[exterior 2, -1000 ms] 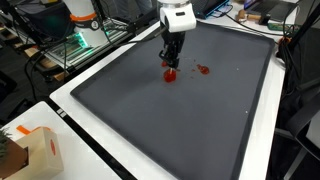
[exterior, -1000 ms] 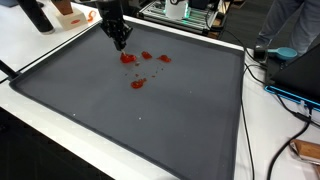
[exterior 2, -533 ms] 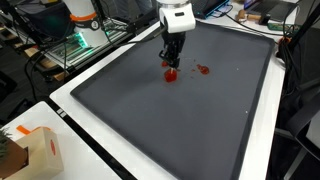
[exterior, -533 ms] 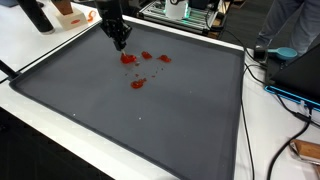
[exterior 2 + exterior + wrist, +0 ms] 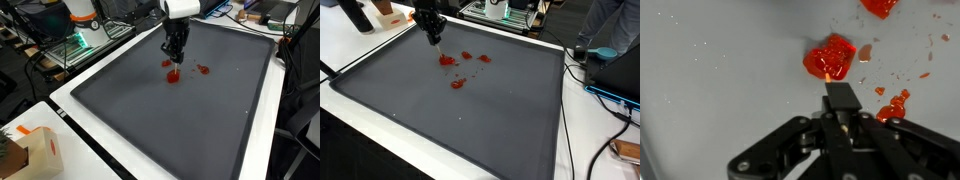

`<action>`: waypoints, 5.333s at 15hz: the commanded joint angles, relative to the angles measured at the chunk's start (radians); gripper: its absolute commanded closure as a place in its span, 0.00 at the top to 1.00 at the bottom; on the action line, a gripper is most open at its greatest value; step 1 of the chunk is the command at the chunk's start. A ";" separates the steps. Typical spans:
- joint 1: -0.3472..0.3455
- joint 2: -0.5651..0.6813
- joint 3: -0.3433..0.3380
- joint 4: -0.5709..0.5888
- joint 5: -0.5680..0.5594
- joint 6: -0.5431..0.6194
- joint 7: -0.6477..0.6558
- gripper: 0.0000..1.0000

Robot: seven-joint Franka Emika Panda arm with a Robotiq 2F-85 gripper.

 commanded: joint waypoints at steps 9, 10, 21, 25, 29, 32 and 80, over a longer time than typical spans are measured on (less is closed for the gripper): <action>-0.001 -0.167 -0.002 0.024 0.015 -0.183 -0.019 0.03; 0.001 -0.179 -0.002 0.028 0.017 -0.201 -0.020 0.03; 0.021 -0.212 0.002 0.074 0.006 -0.287 -0.004 0.03; 0.021 -0.205 0.001 0.076 -0.001 -0.263 0.000 0.13; 0.021 -0.204 0.001 0.076 -0.001 -0.263 0.000 0.13; 0.021 -0.204 0.001 0.076 -0.001 -0.263 0.000 0.13; -0.087 0.191 0.047 0.092 0.845 -0.138 -0.672 0.03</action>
